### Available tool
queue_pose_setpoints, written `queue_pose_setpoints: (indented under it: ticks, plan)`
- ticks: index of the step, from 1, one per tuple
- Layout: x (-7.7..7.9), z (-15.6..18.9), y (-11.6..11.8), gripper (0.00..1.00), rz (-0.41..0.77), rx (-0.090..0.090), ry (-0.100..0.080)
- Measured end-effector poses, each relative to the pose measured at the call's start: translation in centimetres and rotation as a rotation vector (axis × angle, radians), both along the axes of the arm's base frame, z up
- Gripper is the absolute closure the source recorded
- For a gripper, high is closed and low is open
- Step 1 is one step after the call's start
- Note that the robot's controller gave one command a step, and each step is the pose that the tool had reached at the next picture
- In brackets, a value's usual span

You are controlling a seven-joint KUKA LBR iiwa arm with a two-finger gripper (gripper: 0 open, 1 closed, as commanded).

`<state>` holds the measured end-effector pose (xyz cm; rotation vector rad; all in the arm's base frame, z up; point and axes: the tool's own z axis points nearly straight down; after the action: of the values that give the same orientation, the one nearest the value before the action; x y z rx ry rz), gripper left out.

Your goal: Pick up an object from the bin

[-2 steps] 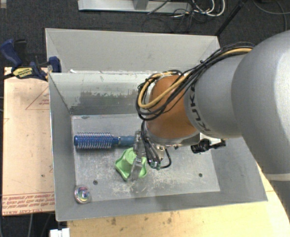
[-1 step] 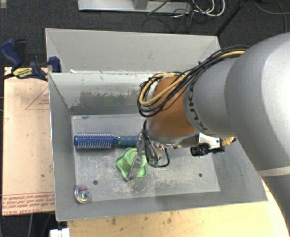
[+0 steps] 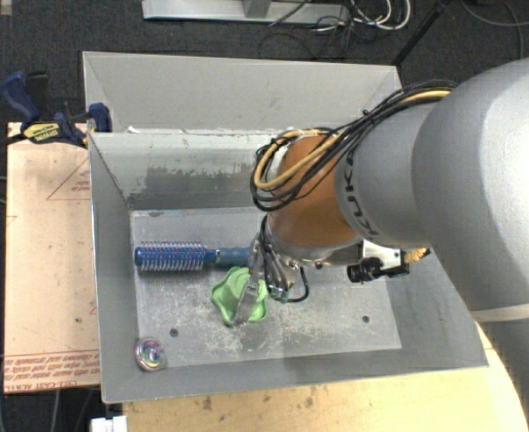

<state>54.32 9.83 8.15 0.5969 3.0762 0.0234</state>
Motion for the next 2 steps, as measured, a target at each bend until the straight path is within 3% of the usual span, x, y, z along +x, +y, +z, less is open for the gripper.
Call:
queue_pose_setpoints:
  ticks: [1,2]
  plan:
    - [0.0,0.2,0.0,1.0,0.0,0.001,0.002]
    - [0.3,7.9,0.1,1.0,0.003,-0.011,0.001]
